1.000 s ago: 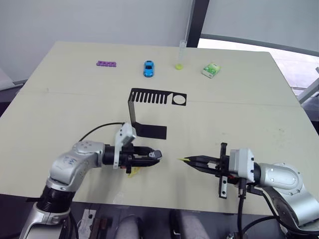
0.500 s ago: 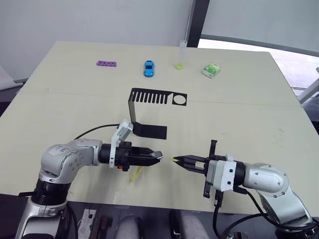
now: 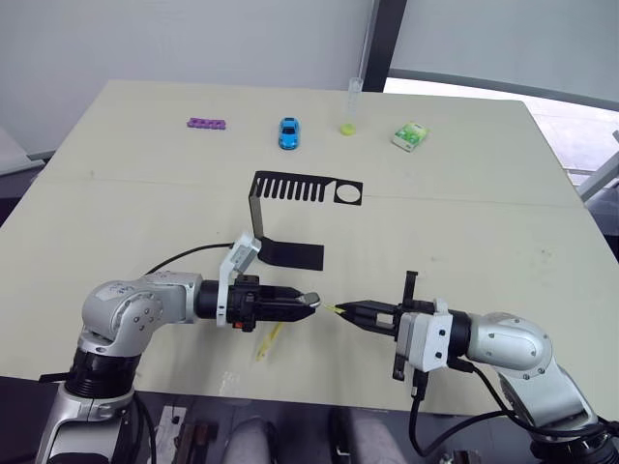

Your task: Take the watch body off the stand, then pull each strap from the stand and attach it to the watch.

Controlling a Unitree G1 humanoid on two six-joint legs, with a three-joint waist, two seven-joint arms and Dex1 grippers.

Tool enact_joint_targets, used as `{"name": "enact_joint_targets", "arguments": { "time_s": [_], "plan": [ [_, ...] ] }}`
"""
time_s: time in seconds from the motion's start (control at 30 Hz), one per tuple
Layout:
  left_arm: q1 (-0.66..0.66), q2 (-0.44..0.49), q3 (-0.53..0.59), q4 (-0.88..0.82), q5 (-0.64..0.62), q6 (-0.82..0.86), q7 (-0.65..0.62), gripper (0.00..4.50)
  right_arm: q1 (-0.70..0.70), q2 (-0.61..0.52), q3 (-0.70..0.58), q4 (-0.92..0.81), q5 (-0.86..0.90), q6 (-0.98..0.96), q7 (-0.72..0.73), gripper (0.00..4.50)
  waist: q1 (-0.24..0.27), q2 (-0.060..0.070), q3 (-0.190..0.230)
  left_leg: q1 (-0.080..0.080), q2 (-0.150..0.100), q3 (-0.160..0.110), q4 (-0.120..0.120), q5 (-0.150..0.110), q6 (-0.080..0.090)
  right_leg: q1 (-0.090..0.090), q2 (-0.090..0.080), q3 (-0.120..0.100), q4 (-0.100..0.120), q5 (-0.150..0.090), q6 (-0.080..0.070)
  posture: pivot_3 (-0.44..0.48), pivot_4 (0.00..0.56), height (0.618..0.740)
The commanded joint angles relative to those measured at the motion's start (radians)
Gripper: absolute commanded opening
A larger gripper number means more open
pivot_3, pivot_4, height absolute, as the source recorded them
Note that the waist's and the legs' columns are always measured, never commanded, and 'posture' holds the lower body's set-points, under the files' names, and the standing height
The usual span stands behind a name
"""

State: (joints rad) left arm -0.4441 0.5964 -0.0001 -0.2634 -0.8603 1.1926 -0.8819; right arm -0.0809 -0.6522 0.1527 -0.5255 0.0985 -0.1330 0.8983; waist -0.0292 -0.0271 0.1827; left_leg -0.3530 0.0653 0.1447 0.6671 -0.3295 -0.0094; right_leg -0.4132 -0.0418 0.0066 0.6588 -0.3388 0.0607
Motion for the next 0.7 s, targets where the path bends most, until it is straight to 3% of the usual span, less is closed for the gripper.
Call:
{"name": "enact_joint_targets", "arguments": {
  "time_s": [0.03, 0.7],
  "plan": [
    [0.001, 0.004, 0.020, -0.036, -0.029, 0.002, 0.011, 1.63, -0.005, 0.001, -0.009, 0.003, -0.003, -0.033, -0.014, 0.00, 0.000, 0.000, 0.000, 0.000, 0.000, 0.000, 0.000, 0.000, 0.000, 0.000, 0.000, 0.000, 0.000, 0.000, 0.000, 0.000, 0.150, 0.740],
    [0.009, -0.028, 0.002, -0.044, -0.036, 0.005, 0.064, 1.63, -0.032, 0.024, 0.015, 0.039, -0.016, -0.050, -0.013, 0.00, 0.000, 0.000, 0.000, 0.000, 0.000, 0.000, 0.001, 0.000, 0.000, 0.000, 0.000, 0.000, 0.000, 0.000, 0.000, 0.000, 0.150, 0.740]
  ]
}}
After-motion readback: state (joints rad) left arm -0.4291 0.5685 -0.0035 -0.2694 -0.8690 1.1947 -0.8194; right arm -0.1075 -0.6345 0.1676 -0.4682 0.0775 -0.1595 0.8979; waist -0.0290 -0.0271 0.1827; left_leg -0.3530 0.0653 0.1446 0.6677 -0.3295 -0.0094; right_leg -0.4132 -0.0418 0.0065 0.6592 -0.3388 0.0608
